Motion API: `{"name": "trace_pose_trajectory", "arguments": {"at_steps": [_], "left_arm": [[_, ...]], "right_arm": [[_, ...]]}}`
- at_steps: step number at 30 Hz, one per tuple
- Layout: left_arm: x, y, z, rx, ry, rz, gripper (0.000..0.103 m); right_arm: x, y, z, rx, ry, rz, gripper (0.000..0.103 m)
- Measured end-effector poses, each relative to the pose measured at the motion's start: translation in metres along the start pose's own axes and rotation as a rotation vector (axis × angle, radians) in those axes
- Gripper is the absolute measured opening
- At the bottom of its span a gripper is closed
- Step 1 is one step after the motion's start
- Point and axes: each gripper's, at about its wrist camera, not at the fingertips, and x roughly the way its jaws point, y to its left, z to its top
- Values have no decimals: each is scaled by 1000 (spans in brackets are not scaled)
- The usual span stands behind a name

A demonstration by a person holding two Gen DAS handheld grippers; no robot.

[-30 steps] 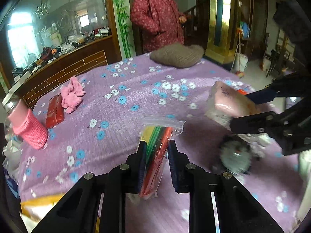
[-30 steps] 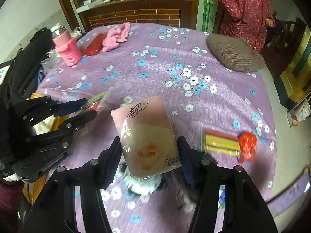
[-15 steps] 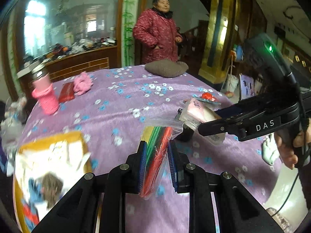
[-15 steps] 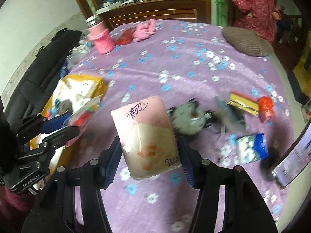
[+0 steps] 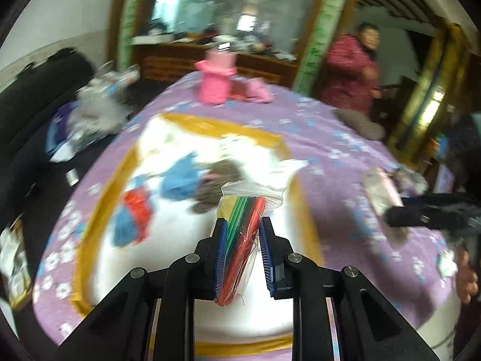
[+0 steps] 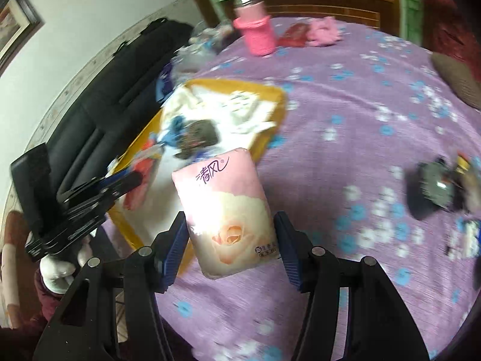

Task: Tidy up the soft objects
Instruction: 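Carry the strip bag and pink pack into the box and open both grippers, then move the left tool back toward the black items on the table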

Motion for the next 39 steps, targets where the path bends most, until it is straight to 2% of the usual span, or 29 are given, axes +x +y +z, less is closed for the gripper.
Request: {"name": "trace_pose_trajectory", "arguments": {"at_steps": [6,10,12,14,16,20,23,26,32,35,39], "left_arm": [[16,33,1,-45,65,100,20],[35,40,10,-72,91,118,21],[45,41,19,-83,83,120,26],[46,42,23,-98,62,114,36],[53,46,25,-115,42,116,39],[39,50,21,-141,-23,139,67],[21,48,18,-150,-85,155,76],[6,41,11,-161,-128,141,77],[-10,13,4,-100,-198,148,77],[-17,-9,2,-58,-241,135,79],[-25,-40,-6,24,-268,96,83]], "right_arm": [[47,41,11,-38,68,48,56],[77,63,14,-73,118,50,56],[93,71,16,-82,142,47,56],[103,73,18,-83,151,40,58],[114,74,21,-70,146,22,58],[125,71,25,-51,135,31,60],[123,71,24,-55,116,39,67],[116,66,25,-29,92,67,67],[65,42,19,28,-55,120,67],[29,16,11,66,-136,96,67],[-23,-36,-4,154,-250,16,66]]}}
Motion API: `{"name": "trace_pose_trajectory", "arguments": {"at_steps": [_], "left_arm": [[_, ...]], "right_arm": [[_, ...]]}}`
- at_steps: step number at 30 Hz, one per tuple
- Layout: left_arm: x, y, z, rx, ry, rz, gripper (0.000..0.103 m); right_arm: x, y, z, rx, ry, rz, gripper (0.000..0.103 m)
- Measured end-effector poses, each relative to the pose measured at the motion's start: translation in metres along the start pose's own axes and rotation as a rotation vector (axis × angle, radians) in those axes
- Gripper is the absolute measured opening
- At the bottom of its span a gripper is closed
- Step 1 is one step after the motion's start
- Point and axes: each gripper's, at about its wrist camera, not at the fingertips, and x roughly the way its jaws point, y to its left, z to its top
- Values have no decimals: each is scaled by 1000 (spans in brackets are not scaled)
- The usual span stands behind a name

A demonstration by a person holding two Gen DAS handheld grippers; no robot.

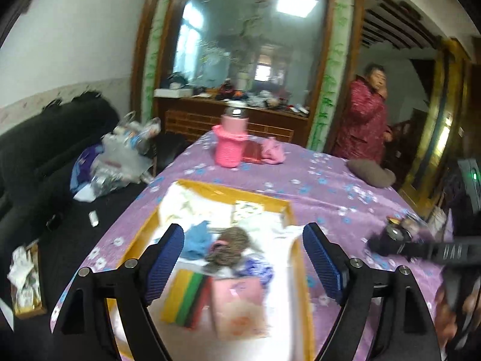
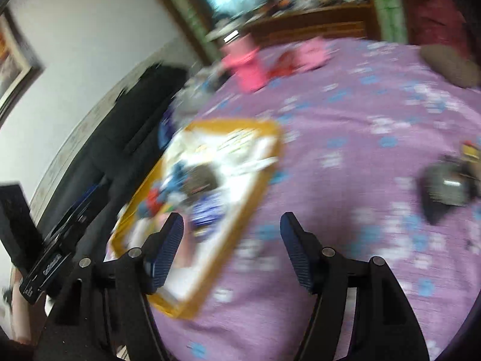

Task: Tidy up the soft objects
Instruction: 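Move the left tool back toward the black items on the table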

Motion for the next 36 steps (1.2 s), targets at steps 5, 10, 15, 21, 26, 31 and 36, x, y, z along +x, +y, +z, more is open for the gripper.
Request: {"name": "trace_pose_trajectory", "arguments": {"at_steps": [5,10,15,21,26,31,36], "left_arm": [[0,-26,-7,57,31,-58,83],[9,-48,-7,87,62,-101,83],[19,-63,-4,111,93,-125,83],[31,-66,2,97,114,-129,83],[43,-71,2,81,133,-131,83],[51,-79,0,98,146,-131,83],[64,-86,-5,98,174,-148,83]], "right_arm": [[-77,-83,-4,128,-136,-193,66],[-124,-168,-1,344,-187,-305,68],[-113,-228,6,545,-130,-170,68],[-61,-246,45,633,-62,-23,68],[-13,-234,84,591,0,105,68],[-25,-212,87,477,-52,35,68],[-36,-236,80,479,-39,-160,68]]}}
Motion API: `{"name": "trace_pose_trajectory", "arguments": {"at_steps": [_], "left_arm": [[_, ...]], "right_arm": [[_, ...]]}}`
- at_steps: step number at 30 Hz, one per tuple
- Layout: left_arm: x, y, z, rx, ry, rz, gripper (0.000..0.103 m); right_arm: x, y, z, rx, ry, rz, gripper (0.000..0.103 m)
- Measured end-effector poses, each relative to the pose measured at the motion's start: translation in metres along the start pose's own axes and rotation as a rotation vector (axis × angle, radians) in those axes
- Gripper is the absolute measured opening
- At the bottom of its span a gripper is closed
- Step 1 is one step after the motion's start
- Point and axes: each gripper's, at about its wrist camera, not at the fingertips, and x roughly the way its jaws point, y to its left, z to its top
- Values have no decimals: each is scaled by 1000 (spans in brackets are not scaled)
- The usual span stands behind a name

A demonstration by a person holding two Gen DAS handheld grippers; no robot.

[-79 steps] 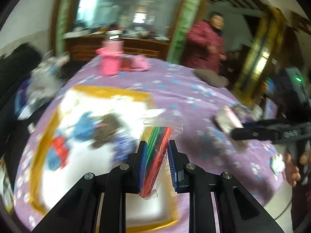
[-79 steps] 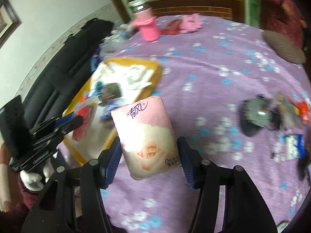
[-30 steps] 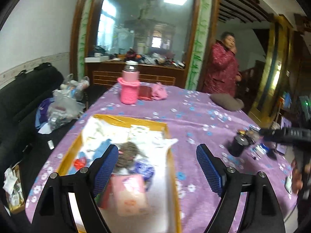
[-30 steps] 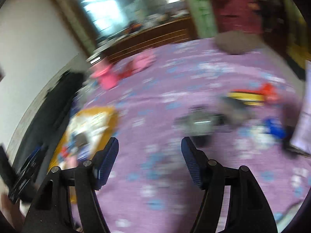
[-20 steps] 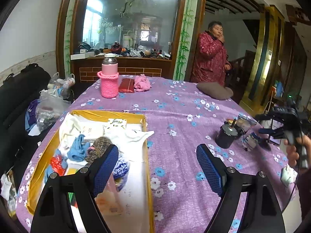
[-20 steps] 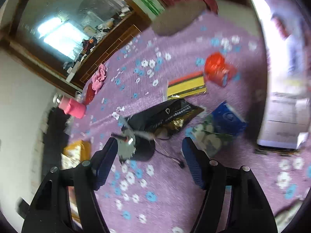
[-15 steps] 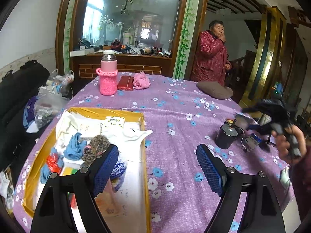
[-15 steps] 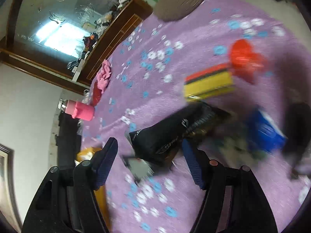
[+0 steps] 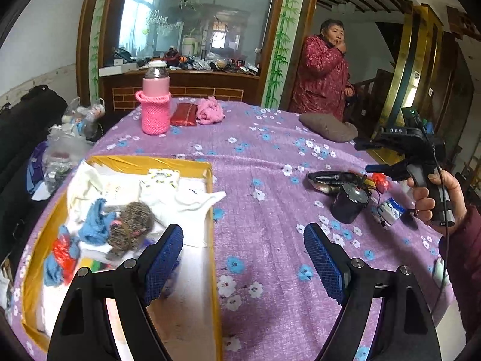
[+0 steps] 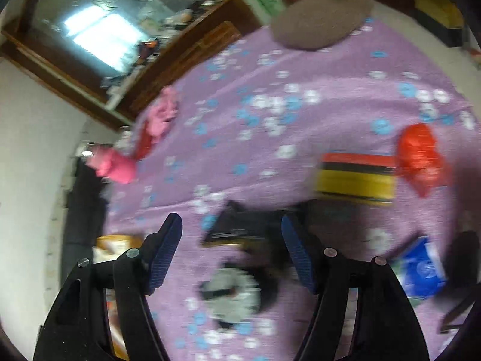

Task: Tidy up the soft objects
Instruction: 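Move the left tool back toward the black items on the table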

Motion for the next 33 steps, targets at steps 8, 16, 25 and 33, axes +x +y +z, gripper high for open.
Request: {"name": "trace_pose_trajectory", "arguments": {"at_steps": [8,16,25,33], "left_arm": [[14,-3,0,-19,16,-7,83],[21,2,2,-42,26,5,83],[27,-15,8,-19,58,-38,83],[86,-56,42,31,198,-73,81]], "right_arm": [[33,-21,17,84,137,11,68],[59,57,6,-159,308,166,69],[-16,25,2,-131,-40,8,69],[-50,-5,-9,-73,-252,-67,69]]}}
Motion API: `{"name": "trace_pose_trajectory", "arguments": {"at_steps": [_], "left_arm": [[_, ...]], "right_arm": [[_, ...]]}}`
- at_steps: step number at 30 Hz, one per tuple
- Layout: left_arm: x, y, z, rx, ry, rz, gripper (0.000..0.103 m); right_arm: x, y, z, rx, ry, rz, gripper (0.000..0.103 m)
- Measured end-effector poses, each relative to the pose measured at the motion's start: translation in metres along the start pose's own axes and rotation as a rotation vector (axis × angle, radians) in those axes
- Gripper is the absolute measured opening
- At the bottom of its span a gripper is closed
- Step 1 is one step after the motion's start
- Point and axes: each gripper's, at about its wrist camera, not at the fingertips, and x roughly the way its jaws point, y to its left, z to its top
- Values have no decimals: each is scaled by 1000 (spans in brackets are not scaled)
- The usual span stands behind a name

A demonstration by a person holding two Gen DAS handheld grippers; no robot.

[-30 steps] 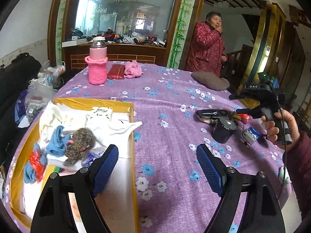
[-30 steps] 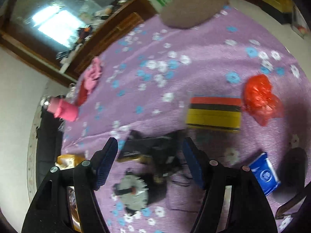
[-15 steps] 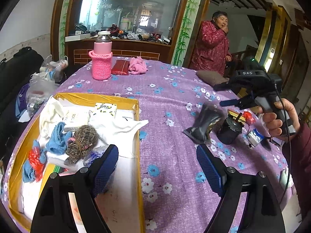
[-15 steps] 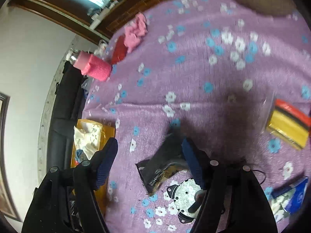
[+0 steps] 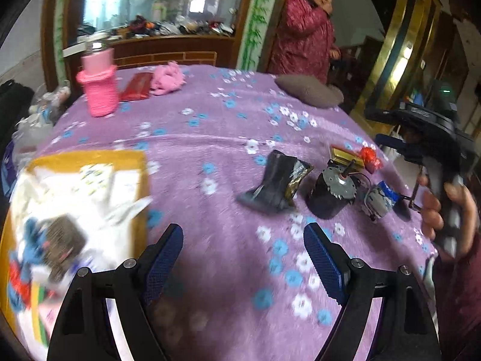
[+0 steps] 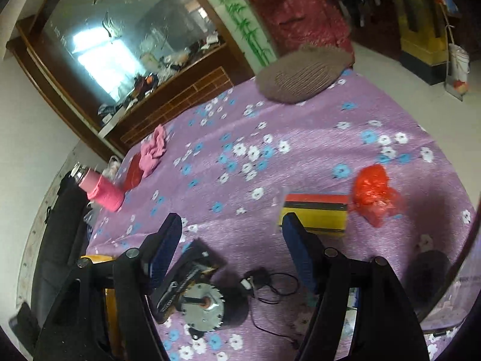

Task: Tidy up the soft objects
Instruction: 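Move the left tool back toward the black items on the table, then grasp the black snack bag with the left gripper while the right gripper grasps the striped bag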

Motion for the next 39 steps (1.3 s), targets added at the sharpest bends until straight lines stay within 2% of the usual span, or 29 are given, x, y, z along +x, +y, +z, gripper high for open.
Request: {"name": "trace_pose_trajectory", "arguments": {"at_steps": [3,7,10,12,13,14,15,17,19,23,26,29,30,33,39], "left_arm": [[31,-14,22,32,40,7,80],[73,-34,47,99,71,21,80],[108,-51,53,184,100,49,80],[134,-63,51,232,155,50,80],[144,-66,50,246,176,68,76],[151,-68,48,249,190,81,55],[155,-68,48,247,201,84,44],[159,-60,50,190,227,38,35],[156,-52,55,157,224,20,34],[137,-30,56,90,215,43,34],[127,-25,49,68,220,54,35],[126,-26,45,69,231,49,36],[124,-27,45,73,228,57,36],[125,-26,45,81,218,66,37],[135,-34,47,109,194,93,53]], "right_arm": [[-5,-7,-2,0,10,9,69],[-6,-12,4,-6,14,-26,69],[5,-19,9,15,61,-59,70],[16,-27,12,38,88,-72,70],[21,-31,14,47,97,-85,70],[26,-34,16,56,105,-97,70],[31,-38,19,68,114,-110,70],[41,-44,27,83,121,-148,69],[53,-46,34,69,146,-195,69],[80,-48,39,41,222,-268,69],[98,-50,31,81,342,-174,72],[92,-45,28,124,399,38,71],[86,-42,29,107,391,32,71],[75,-25,31,-88,359,-162,71],[90,-13,14,-326,436,-324,71]]}}
